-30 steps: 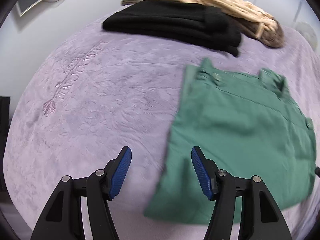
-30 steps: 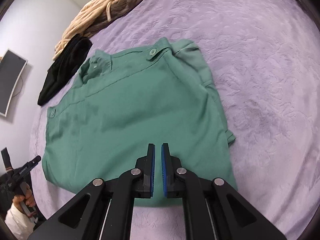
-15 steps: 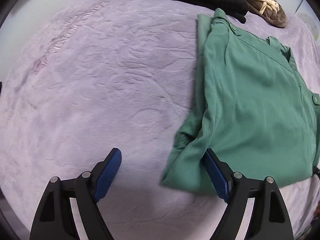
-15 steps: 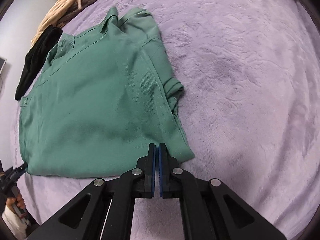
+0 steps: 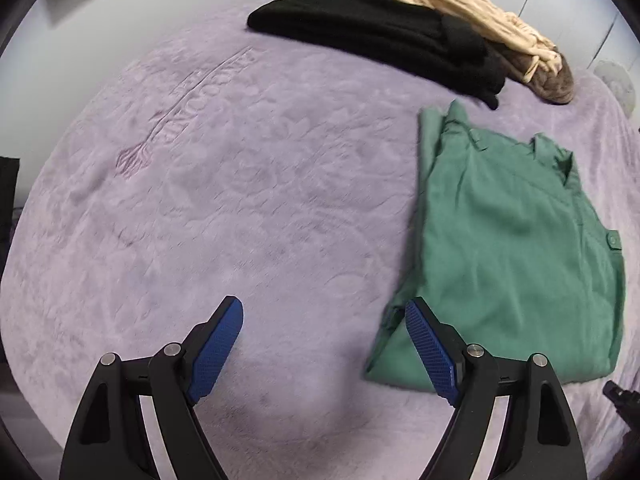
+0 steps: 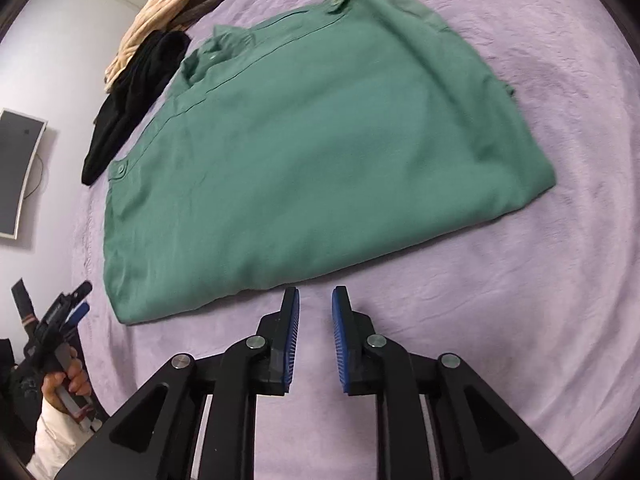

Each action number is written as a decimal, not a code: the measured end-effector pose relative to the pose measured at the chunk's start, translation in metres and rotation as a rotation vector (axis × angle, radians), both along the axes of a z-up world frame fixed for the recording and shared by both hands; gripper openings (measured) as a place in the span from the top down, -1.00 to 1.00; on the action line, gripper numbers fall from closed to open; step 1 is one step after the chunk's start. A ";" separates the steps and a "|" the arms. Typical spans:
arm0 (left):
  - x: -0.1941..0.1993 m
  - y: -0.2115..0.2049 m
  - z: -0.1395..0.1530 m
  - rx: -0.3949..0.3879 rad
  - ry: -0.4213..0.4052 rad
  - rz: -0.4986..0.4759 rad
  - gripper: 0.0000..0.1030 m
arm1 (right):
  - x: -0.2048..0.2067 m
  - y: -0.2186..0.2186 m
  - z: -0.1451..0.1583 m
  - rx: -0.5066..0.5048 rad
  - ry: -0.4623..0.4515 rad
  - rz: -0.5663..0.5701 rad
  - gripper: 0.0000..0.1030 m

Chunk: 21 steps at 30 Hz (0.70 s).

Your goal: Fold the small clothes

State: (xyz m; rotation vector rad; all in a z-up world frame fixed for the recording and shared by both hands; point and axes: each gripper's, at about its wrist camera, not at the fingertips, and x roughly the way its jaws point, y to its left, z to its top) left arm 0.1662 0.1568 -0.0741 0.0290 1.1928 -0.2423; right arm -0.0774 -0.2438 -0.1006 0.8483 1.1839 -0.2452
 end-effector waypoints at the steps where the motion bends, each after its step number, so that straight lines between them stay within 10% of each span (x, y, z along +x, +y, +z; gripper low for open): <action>1: 0.004 -0.009 -0.001 -0.010 -0.009 -0.017 -0.65 | 0.006 0.011 -0.002 0.012 -0.003 0.014 0.63; 10: 0.023 -0.038 -0.052 0.039 0.061 -0.093 -0.65 | 0.023 0.057 -0.008 0.067 0.007 0.055 0.61; 21: 0.006 -0.034 -0.037 0.051 0.082 -0.153 -0.65 | 0.015 0.084 -0.001 0.090 0.024 0.020 -0.20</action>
